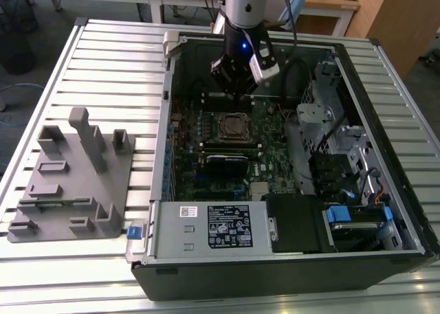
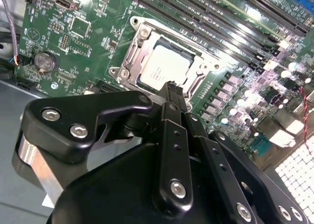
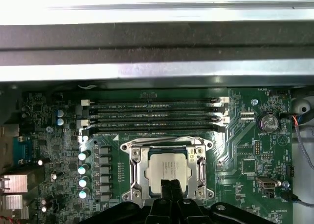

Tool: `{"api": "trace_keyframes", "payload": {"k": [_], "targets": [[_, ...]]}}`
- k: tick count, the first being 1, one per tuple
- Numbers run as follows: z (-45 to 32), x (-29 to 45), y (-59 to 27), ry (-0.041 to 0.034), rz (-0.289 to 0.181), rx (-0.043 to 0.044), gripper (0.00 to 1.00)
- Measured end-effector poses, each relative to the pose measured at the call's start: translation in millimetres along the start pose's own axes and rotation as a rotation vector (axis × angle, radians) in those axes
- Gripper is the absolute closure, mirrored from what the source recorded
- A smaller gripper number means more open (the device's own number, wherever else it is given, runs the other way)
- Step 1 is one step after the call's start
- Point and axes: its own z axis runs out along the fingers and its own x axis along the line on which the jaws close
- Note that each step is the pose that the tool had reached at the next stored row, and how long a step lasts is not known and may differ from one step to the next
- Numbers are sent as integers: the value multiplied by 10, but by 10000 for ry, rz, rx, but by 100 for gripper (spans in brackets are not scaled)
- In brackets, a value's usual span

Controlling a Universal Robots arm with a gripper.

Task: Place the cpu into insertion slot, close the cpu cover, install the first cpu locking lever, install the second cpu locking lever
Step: 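Install the second cpu locking lever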

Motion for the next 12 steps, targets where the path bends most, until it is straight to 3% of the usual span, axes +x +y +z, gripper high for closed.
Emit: {"api": "trace_keyframes", "payload": {"k": [12], "targets": [[5,-1,-121,0,0,0,89]]}}
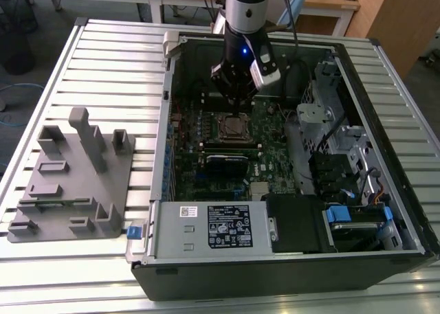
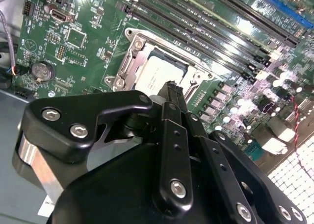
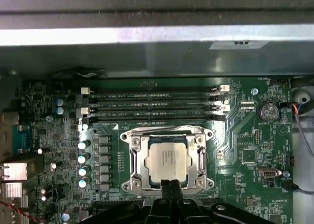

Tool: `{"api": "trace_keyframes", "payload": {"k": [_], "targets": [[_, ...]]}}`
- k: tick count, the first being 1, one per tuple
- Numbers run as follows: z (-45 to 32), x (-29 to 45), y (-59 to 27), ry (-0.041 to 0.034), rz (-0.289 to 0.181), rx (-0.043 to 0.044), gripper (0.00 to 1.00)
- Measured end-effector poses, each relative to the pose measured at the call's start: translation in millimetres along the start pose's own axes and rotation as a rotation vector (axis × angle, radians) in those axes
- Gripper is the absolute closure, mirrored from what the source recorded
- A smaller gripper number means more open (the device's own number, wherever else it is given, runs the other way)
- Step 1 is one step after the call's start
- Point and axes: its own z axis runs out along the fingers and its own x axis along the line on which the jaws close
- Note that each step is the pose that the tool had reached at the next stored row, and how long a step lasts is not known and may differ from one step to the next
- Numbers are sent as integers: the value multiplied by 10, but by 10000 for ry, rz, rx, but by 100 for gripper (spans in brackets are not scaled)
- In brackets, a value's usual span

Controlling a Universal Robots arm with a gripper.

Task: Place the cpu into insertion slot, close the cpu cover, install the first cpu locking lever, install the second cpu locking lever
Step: 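Install the second cpu locking lever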

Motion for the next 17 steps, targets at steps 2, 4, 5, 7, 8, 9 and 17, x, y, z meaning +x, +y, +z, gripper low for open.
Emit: {"api": "trace_keyframes", "payload": {"k": [2,4,5,7,8,9,17], "targets": [[1,1,-19,1,0,0,89],[2,1,-38,0,0,0,89],[3,1,-47,0,0,0,89],[4,1,-69,0,0,0,89],[4,2,-83,0,1,0,89],[4,1,-98,0,0,0,89],[8,6,-173,0,1,0,89]]}}
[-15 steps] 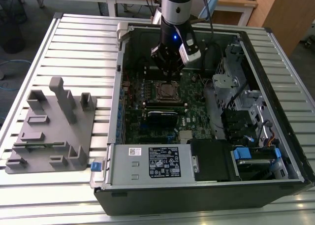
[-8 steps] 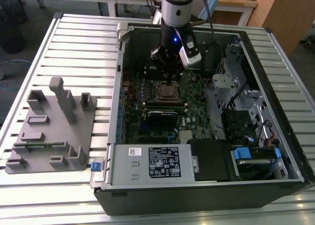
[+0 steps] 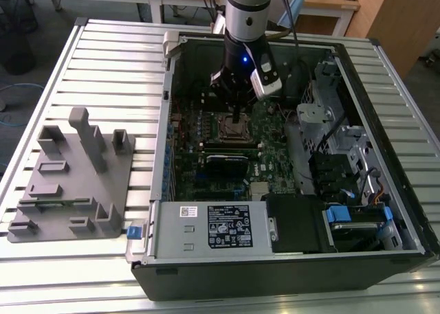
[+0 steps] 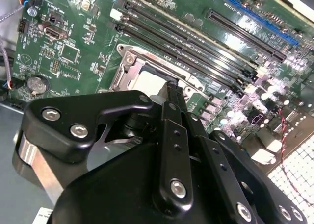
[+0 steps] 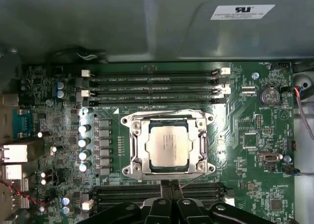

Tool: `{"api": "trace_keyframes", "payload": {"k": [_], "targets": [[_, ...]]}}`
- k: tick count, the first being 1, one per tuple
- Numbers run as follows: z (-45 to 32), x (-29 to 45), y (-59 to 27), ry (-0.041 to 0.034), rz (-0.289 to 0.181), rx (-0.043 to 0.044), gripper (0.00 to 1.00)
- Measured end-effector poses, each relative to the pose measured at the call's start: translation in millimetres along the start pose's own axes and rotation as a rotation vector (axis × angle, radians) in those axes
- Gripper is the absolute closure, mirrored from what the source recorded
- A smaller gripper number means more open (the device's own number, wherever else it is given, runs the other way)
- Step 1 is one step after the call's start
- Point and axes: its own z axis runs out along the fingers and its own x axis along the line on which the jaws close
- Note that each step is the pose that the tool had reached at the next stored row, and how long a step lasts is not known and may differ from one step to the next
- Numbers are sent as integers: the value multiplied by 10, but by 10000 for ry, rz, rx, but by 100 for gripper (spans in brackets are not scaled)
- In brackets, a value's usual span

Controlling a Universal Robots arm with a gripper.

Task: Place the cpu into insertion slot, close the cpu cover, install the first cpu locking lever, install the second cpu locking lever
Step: 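Install the second cpu locking lever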

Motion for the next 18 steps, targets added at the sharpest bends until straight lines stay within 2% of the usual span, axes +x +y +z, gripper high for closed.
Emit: {"api": "trace_keyframes", "payload": {"k": [5,13,18], "targets": [[8,16,-23,-1,-1,-1,89],[20,109,-51,0,-1,2,89],[29,143,-73,-1,-2,24,89]]}}
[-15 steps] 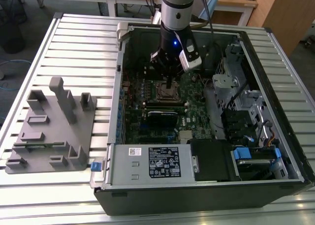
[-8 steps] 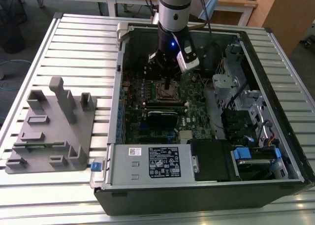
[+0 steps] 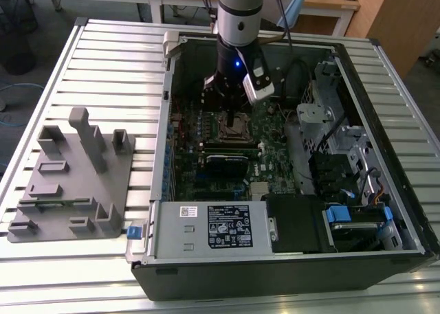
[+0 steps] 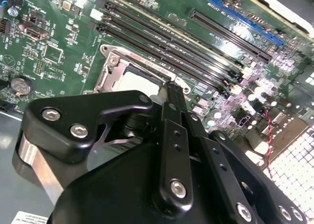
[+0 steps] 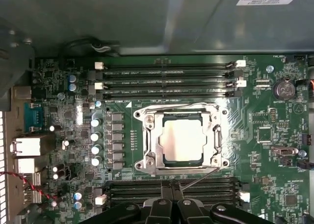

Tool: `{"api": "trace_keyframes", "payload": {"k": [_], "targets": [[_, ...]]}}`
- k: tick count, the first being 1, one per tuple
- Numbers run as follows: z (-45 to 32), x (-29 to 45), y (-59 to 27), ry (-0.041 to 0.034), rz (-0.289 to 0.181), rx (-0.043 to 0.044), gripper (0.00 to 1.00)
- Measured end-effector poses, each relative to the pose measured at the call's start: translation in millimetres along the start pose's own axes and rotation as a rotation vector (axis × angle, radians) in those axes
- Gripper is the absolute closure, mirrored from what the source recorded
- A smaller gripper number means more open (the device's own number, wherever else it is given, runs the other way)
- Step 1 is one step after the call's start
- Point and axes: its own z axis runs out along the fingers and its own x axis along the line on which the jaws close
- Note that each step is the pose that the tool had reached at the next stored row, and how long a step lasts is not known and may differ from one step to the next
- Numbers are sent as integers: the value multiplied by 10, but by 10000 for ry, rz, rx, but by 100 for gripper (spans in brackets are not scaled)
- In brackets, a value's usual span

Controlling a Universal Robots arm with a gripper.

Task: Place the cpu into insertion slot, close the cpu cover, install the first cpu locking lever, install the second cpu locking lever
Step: 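Install the second cpu locking lever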

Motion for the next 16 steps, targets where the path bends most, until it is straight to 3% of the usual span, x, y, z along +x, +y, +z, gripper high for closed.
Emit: {"api": "trace_keyframes", "payload": {"k": [16], "targets": [[26,37,-33,-3,-2,42,89]]}}
